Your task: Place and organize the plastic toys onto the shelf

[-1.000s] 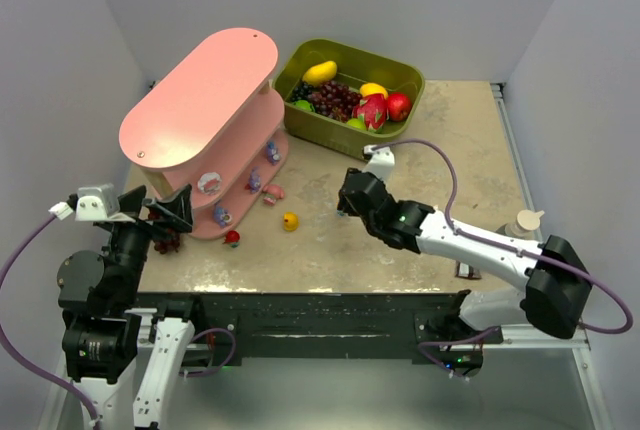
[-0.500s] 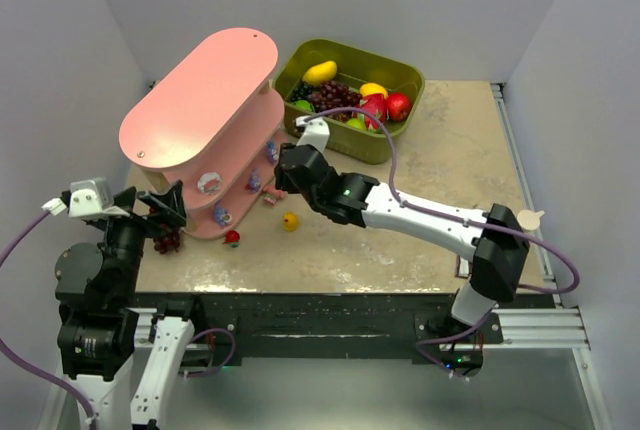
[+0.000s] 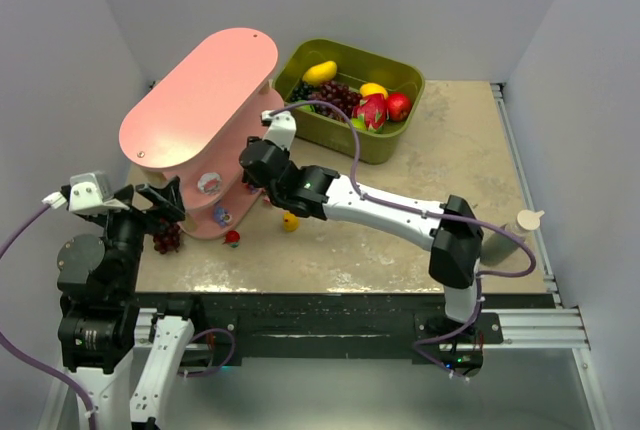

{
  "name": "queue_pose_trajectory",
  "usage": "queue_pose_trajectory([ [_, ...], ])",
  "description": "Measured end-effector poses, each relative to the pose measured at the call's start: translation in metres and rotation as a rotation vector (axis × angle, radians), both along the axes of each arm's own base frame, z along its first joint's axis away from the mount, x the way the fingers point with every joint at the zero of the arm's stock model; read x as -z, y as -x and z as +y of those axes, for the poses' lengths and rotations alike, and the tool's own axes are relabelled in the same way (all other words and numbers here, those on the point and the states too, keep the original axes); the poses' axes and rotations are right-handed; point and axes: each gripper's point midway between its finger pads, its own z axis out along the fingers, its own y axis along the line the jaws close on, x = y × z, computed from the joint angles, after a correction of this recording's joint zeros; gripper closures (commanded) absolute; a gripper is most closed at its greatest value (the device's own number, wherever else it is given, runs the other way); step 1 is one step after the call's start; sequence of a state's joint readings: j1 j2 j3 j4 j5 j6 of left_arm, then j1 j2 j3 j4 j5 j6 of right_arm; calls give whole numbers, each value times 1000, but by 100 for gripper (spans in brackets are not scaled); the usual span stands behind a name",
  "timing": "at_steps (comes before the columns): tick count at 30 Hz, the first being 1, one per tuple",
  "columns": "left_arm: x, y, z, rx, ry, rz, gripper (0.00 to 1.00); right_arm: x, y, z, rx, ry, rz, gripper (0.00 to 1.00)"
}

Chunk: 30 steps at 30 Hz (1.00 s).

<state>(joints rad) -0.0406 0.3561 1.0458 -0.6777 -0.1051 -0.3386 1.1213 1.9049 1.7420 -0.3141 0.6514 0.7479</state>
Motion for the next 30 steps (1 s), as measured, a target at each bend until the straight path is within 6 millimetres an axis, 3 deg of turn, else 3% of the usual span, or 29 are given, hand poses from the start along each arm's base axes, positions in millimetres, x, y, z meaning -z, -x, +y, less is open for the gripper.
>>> queue_pose_trajectory([
  [5, 0, 0, 2, -10, 0, 0, 0, 9, -6, 11, 29, 16, 10, 91],
  [20, 0, 0, 5, -29, 0, 0, 0, -5, -6, 31, 42, 4, -15, 89],
  [30, 0, 1, 6, -37, 0, -2, 0, 4, -14, 42, 59, 19, -19, 82],
])
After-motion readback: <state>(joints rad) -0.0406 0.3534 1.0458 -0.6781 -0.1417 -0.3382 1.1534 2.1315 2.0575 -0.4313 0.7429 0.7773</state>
